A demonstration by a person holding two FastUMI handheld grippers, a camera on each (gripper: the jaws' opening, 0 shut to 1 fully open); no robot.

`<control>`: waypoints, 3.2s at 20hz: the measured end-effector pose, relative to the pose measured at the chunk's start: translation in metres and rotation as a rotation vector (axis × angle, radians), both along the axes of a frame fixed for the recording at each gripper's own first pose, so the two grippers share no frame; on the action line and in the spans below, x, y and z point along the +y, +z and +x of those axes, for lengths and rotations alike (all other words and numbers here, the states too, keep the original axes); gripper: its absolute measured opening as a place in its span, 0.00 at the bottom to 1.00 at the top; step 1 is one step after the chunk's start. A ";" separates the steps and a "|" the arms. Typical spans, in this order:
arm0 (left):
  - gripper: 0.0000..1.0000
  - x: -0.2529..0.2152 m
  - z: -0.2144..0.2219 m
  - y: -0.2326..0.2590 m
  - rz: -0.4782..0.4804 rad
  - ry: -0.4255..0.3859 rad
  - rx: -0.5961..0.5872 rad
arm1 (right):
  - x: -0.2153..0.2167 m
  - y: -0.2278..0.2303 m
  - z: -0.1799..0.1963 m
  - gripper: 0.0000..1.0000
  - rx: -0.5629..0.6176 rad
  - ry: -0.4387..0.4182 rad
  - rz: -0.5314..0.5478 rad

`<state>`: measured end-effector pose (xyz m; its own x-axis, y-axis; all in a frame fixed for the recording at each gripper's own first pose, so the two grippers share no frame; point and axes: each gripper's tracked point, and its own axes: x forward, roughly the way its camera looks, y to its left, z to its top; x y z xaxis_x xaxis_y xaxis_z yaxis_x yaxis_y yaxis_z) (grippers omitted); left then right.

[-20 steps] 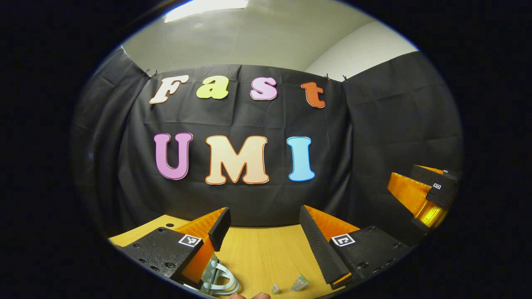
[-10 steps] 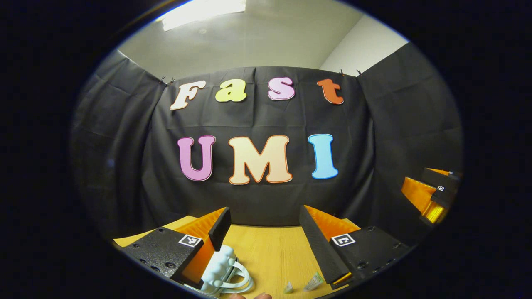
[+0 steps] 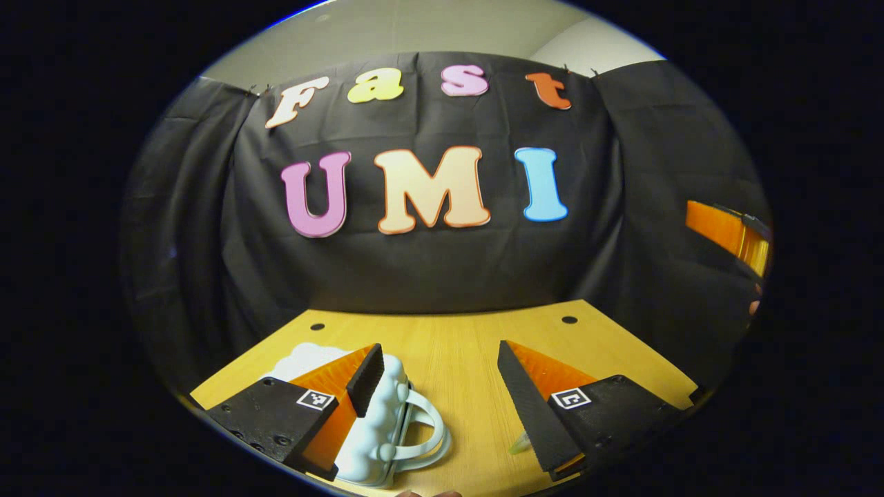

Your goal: First open the suitcase, pack the skin care products into it, and then close the suitcase.

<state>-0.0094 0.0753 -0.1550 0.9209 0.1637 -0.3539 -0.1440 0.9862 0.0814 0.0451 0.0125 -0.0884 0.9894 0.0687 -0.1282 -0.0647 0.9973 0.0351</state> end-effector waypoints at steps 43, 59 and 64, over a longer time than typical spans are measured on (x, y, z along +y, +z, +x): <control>0.00 0.008 0.000 -0.137 -0.193 -0.049 0.656 | 0.035 -0.048 -0.014 1.00 0.140 0.101 -0.078; 0.00 0.133 0.012 0.012 -0.253 -0.043 0.405 | 0.060 -0.050 -0.020 0.98 0.110 0.100 -0.008; 0.00 0.204 0.014 0.030 -0.147 -0.014 0.342 | 0.079 -0.052 -0.010 0.98 0.105 0.077 -0.019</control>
<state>0.0049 0.2789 -0.1255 0.7469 0.0764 -0.6606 -0.1198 0.9926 -0.0206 0.0353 0.0918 -0.1403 0.9623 0.1409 -0.2326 -0.1385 0.9900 0.0268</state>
